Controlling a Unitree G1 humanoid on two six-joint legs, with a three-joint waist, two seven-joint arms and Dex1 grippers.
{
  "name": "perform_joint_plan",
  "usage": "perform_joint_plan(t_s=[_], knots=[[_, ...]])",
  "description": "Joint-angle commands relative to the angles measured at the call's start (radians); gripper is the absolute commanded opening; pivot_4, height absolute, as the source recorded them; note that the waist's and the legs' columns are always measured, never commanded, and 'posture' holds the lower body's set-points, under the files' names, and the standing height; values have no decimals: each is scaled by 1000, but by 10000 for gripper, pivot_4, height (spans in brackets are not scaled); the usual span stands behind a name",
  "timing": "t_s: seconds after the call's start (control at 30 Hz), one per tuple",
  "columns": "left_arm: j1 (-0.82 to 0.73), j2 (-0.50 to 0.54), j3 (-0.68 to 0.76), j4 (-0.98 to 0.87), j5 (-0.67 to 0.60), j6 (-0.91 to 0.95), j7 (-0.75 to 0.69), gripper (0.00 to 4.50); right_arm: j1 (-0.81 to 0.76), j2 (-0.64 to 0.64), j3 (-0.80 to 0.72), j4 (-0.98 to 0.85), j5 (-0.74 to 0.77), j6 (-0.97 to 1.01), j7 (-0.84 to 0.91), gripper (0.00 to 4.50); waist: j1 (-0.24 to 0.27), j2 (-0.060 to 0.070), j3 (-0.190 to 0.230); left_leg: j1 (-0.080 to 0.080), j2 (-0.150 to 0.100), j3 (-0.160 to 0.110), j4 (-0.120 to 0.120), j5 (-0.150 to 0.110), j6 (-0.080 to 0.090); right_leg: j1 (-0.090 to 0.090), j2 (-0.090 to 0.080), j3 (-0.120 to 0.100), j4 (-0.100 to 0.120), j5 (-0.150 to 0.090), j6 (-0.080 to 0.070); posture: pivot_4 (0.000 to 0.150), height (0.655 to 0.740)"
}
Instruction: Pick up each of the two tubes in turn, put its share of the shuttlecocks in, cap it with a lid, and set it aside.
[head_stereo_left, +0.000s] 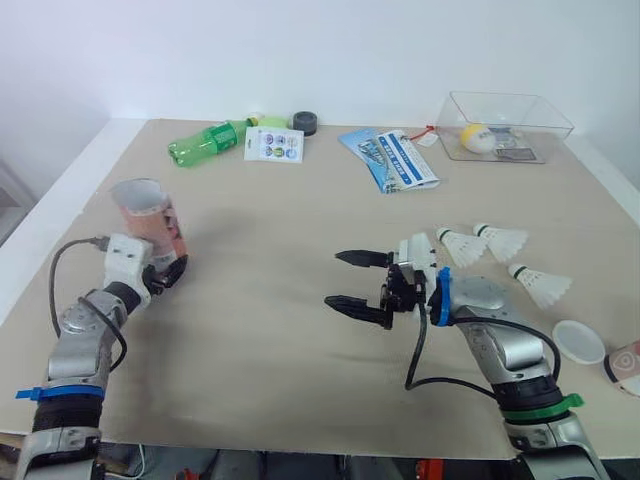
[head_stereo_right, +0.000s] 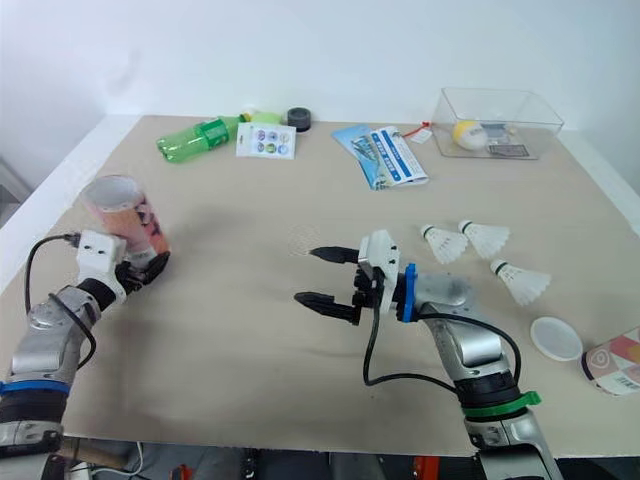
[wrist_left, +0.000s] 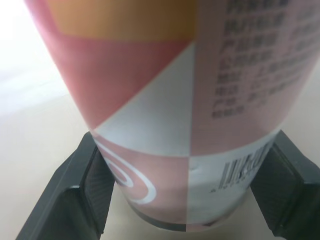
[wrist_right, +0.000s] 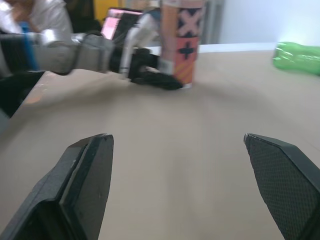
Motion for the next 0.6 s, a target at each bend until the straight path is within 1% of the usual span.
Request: perform_joint_plan(t_s=[0.03, 0.17, 0.23, 0.33, 0.4, 0.47, 0.6], knots=[[-49, 53, -77, -155, -14, 89, -107, 34427, 22, -12, -70, -91, 54, 39, -52, 45000, -1, 0, 0, 0, 0, 0, 0, 0, 0, 0, 0, 0, 0, 0, 0, 1500, 7400], [-131, 92, -198, -226, -9, 202, -229, 34427, 84, -23, -116, -148, 70, 78, -112, 45000, -4, -1, 1, -1, 0, 1, 0, -1, -1, -1, -1, 0, 0, -2, 1, 1500, 7400], [-175, 113, -293, -227, 45, 210, -293, 34427, 114, -24, -139, -171, 70, 93, -154, 45000, -4, -1, 1, -1, 0, 1, 0, -1, -1, -1, -1, 0, 0, -2, 1, 1500, 7400], [-263, 113, -415, -196, 109, 212, -374, 34427, 147, -17, -179, -201, 74, 112, -225, 45000, -8, -1, 1, 0, 0, 1, -1, -1, 0, -1, 0, 0, 0, -2, 0, 1500, 7400], [-348, 92, -498, -160, 158, 209, -431, 34427, 171, -11, -226, -224, 70, 119, -295, 45000, -2, 0, 1, 0, 0, 0, -1, -1, 0, -1, 1, 0, 0, -3, 0, 1500, 7400], [-419, 64, -546, -130, 171, 213, -484, 34427, 204, -14, -265, -248, 58, 121, -347, 45000, 4, 0, 1, -1, -1, -1, 0, 0, 0, 0, 1, 0, 0, -3, 1, 1500, 7400], [-522, 7, -578, -50, 165, 206, -575, 34427, 280, -18, -328, -306, 58, 130, -419, 45000, 8, -1, 1, -2, -3, 1, 0, -1, 0, 1, -2, 1, -1, -4, 4, 1500, 7400]])
